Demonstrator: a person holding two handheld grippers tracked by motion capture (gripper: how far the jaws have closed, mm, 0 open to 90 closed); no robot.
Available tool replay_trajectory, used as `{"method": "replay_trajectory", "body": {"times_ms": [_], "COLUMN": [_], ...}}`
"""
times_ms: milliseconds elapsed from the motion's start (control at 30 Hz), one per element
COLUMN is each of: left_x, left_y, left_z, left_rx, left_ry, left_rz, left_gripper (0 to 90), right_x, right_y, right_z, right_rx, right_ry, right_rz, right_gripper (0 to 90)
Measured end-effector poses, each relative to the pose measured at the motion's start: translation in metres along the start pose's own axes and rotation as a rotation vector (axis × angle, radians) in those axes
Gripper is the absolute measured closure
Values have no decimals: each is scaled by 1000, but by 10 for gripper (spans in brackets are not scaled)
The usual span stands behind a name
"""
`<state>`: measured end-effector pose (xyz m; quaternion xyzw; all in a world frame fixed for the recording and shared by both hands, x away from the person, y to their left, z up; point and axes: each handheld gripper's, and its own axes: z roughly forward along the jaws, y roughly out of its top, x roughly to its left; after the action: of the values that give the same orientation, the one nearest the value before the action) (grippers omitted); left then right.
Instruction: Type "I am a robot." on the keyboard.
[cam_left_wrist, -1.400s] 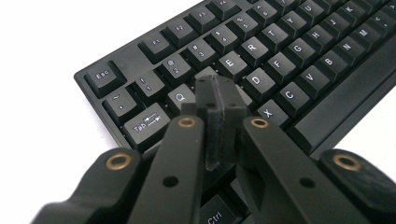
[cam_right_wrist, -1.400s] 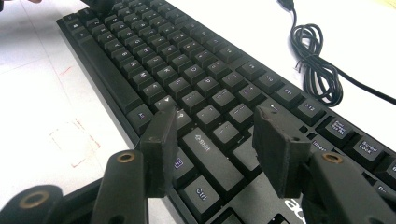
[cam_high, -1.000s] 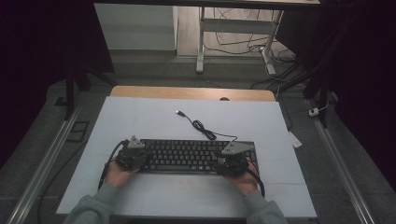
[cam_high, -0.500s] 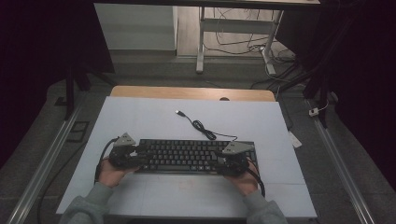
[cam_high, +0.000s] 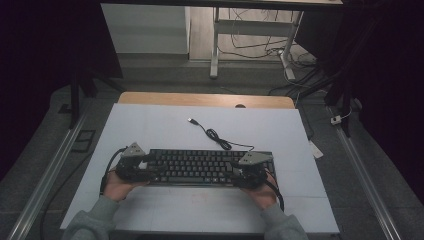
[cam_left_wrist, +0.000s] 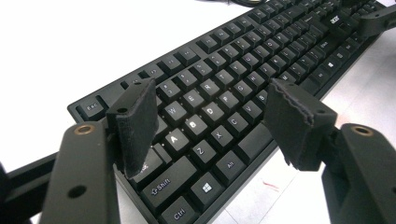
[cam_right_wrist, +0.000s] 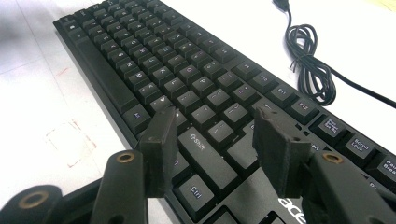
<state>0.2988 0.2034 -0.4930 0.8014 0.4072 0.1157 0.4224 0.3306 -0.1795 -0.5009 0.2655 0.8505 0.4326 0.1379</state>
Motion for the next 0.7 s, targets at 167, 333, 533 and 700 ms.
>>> {"method": "replay_trajectory", "body": {"times_ms": [167, 333, 533, 700], "left_x": [-1, -4, -12, -21], "left_y": [0, 1, 3, 4], "left_z": [0, 1, 5, 13], "left_rx": [-5, -5, 0, 14], "left_ry": [-21, -38, -67, -90], "left_rz": [7, 19, 51, 78], "left_gripper": [340, 340, 347, 354], "right_x": [0, 0, 0, 0], "right_y": [0, 0, 0, 0], "right_z": [0, 0, 0, 0], "right_rx": [1, 0, 1, 2], "right_ry": [-1, 1, 0, 1], "right_rz": [-1, 2, 1, 2], "right_gripper": [500, 500, 500, 500]}}
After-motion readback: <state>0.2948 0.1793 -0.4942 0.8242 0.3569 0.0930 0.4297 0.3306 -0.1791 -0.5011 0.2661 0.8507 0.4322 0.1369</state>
